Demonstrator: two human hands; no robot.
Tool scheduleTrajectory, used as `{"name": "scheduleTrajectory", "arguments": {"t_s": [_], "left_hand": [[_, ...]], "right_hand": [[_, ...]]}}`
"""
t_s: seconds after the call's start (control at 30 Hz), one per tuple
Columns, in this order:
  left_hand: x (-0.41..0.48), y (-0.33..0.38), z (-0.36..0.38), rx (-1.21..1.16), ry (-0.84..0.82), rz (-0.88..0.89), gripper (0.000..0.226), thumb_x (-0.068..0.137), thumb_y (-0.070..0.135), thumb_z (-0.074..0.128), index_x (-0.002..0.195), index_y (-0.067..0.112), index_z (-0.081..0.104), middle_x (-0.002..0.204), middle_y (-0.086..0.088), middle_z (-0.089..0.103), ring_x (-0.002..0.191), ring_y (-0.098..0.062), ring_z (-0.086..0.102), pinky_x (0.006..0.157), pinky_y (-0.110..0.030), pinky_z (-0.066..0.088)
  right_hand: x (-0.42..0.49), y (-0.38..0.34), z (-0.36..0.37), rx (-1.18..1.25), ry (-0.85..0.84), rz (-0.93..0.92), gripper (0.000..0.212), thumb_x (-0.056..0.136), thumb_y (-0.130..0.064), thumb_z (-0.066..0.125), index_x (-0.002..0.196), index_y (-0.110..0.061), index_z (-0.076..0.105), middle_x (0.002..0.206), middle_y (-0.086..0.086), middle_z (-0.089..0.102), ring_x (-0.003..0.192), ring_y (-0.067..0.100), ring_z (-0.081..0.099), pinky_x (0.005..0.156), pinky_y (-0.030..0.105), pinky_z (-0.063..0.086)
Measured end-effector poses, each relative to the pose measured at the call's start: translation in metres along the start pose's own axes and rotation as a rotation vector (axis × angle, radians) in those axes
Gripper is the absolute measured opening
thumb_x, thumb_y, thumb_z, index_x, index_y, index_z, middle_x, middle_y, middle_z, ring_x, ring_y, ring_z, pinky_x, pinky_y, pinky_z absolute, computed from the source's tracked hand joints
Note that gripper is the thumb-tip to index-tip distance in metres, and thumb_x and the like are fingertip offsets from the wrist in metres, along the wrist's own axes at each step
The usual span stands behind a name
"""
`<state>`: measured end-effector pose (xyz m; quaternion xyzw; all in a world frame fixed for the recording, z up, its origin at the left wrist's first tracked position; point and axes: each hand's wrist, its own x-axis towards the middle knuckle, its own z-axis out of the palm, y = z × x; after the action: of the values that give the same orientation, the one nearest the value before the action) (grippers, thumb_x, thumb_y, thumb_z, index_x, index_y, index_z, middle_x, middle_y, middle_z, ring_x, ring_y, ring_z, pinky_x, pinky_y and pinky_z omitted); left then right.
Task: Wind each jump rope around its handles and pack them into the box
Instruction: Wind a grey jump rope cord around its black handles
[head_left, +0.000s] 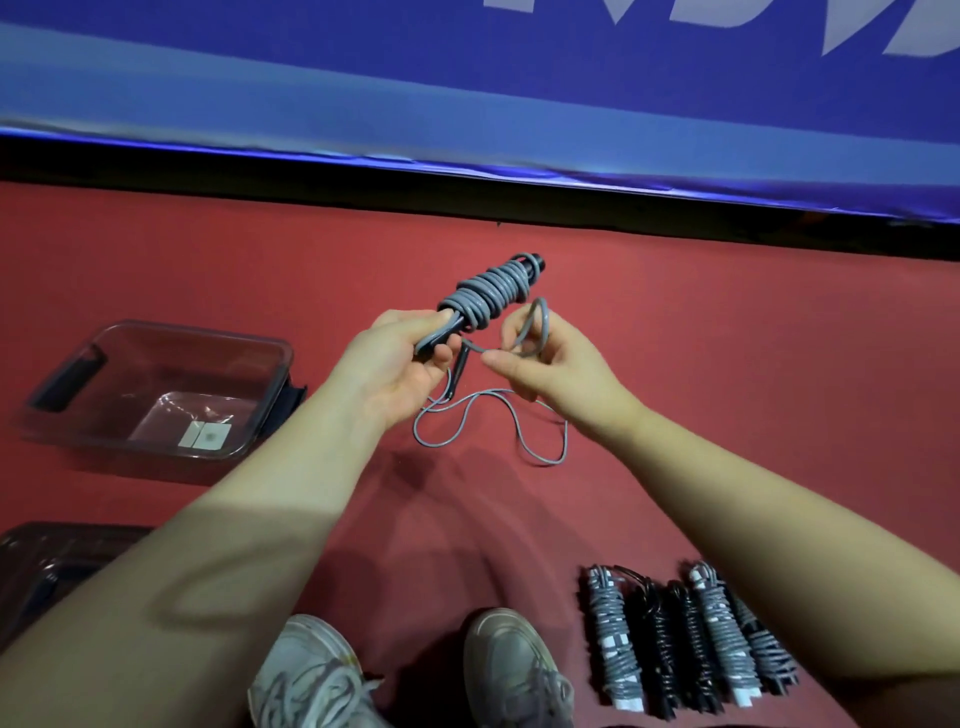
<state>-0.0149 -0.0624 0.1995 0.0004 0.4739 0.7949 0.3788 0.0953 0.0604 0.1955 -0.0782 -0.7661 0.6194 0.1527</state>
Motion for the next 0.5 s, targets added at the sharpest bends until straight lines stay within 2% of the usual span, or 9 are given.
{"name": "scheduleTrajectory", "arguments": {"t_s": [0.07, 0.13, 0.2, 0.27, 0.33, 0.4, 0.5], "left_hand": [[-0.001, 0.0, -0.002, -0.015, -0.002, -0.016, 0.011, 0.092, -0.002, 0.05, 0.101, -0.005, 0.054, 0.082, -0.015, 0.057, 0.047, -0.008, 0.056, 0.043, -0.012, 0.041], [-0.003, -0.002, -0.001, -0.022, 0.0, -0.011, 0.009, 0.093, -0.002, 0.049, 0.091, -0.006, 0.056, 0.077, -0.013, 0.057, 0.047, -0.008, 0.056, 0.044, -0.012, 0.042], [-0.003, -0.006, 0.0, -0.027, 0.003, -0.003, 0.016, 0.094, -0.002, 0.047, 0.081, -0.003, 0.057, 0.07, -0.01, 0.055, 0.045, -0.007, 0.056, 0.045, -0.012, 0.042], [-0.003, -0.012, 0.001, -0.04, 0.003, -0.017, 0.017, 0.095, -0.001, 0.046, 0.081, -0.001, 0.056, 0.069, -0.008, 0.053, 0.047, -0.007, 0.054, 0.049, -0.014, 0.043], [-0.002, -0.016, -0.003, -0.076, 0.033, -0.047, 0.016, 0.095, 0.0, 0.046, 0.082, 0.001, 0.055, 0.071, -0.008, 0.056, 0.051, -0.008, 0.055, 0.05, -0.014, 0.043], [-0.002, -0.018, -0.008, -0.141, 0.057, -0.076, 0.014, 0.095, 0.0, 0.047, 0.083, 0.0, 0.056, 0.071, -0.007, 0.061, 0.048, -0.008, 0.057, 0.046, -0.013, 0.043], [-0.004, -0.016, -0.009, -0.166, 0.013, -0.078, 0.015, 0.096, 0.0, 0.045, 0.086, 0.001, 0.057, 0.073, -0.007, 0.06, 0.047, -0.007, 0.058, 0.047, -0.011, 0.046]], "right_hand": [[-0.003, -0.002, -0.005, 0.106, -0.009, 0.04, 0.03, 0.082, 0.004, 0.065, 0.074, -0.016, 0.044, 0.055, -0.006, 0.04, 0.047, 0.009, 0.035, 0.048, 0.019, 0.031], [-0.005, 0.0, -0.005, -0.028, -0.006, -0.034, 0.033, 0.077, -0.002, 0.072, 0.07, -0.019, 0.045, 0.057, -0.011, 0.044, 0.051, 0.006, 0.036, 0.052, 0.015, 0.034], [-0.007, -0.001, 0.0, -0.364, 0.05, -0.275, 0.029, 0.072, -0.018, 0.078, 0.066, -0.027, 0.051, 0.056, -0.017, 0.045, 0.053, 0.002, 0.037, 0.055, 0.011, 0.031], [-0.005, -0.007, 0.003, -0.695, 0.128, -0.614, 0.021, 0.076, -0.031, 0.072, 0.062, -0.02, 0.06, 0.054, -0.017, 0.041, 0.054, 0.006, 0.036, 0.053, 0.013, 0.025], [-0.003, -0.013, 0.004, -0.78, 0.207, -0.741, 0.034, 0.082, -0.03, 0.064, 0.056, -0.01, 0.055, 0.05, -0.006, 0.042, 0.053, 0.012, 0.034, 0.05, 0.02, 0.024], [-0.006, -0.018, 0.009, -0.666, 0.238, -0.617, 0.034, 0.084, -0.028, 0.059, 0.055, -0.014, 0.047, 0.05, -0.007, 0.04, 0.051, 0.009, 0.033, 0.049, 0.02, 0.028], [-0.01, -0.025, 0.017, -0.241, 0.161, -0.309, 0.031, 0.087, -0.02, 0.058, 0.061, -0.025, 0.042, 0.051, -0.015, 0.039, 0.052, 0.0, 0.034, 0.053, 0.013, 0.03]]}}
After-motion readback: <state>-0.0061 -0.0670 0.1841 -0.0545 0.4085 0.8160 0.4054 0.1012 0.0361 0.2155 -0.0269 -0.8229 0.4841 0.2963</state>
